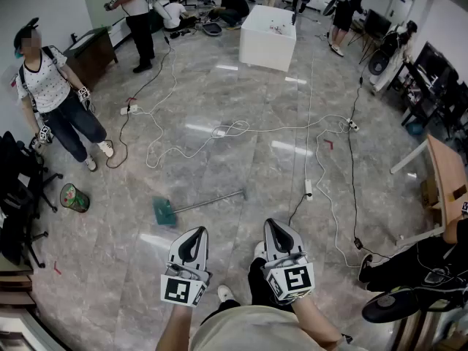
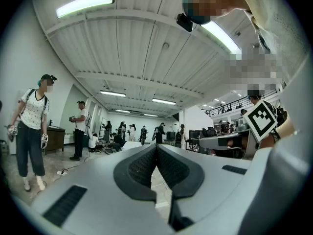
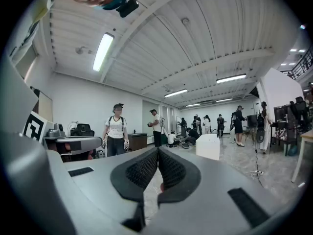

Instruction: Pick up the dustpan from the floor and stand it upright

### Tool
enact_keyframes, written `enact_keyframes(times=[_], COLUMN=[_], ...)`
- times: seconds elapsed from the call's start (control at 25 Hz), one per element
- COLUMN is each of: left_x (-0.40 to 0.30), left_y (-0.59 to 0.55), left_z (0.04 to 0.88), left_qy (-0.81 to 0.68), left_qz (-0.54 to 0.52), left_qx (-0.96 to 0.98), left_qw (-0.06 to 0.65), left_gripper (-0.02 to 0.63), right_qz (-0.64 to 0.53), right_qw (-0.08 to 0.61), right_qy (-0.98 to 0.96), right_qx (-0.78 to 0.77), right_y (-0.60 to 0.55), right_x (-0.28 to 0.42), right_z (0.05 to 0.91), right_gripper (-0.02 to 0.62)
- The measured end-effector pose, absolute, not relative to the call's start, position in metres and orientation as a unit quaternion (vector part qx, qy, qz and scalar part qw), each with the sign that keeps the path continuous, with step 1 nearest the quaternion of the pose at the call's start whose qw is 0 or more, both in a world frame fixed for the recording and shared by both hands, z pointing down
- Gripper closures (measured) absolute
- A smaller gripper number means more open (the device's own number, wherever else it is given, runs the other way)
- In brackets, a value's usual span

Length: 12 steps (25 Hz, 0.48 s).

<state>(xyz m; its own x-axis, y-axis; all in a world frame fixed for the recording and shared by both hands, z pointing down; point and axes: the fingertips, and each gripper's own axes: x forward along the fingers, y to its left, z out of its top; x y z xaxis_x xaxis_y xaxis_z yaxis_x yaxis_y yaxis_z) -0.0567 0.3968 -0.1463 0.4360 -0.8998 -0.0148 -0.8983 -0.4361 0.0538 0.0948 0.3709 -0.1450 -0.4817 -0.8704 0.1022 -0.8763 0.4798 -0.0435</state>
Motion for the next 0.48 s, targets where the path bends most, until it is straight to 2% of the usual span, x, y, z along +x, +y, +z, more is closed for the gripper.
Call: enact_keyframes(times=[0.48], left_x=[0.028], left_y=[0.163], left_z=[-0.125], left_qy=[-0.570], left_qz=[-0.024], left_qx=[0.821], left_qw=[-0.004], left_gripper=[0.595], right_qz=[0.049], right_qw=[0.059], right_qy=[-0.882], right_qx=[0.465], right_y=[0.133], right_x=[0.179], right_z=[-0.107], right_gripper=[0.577])
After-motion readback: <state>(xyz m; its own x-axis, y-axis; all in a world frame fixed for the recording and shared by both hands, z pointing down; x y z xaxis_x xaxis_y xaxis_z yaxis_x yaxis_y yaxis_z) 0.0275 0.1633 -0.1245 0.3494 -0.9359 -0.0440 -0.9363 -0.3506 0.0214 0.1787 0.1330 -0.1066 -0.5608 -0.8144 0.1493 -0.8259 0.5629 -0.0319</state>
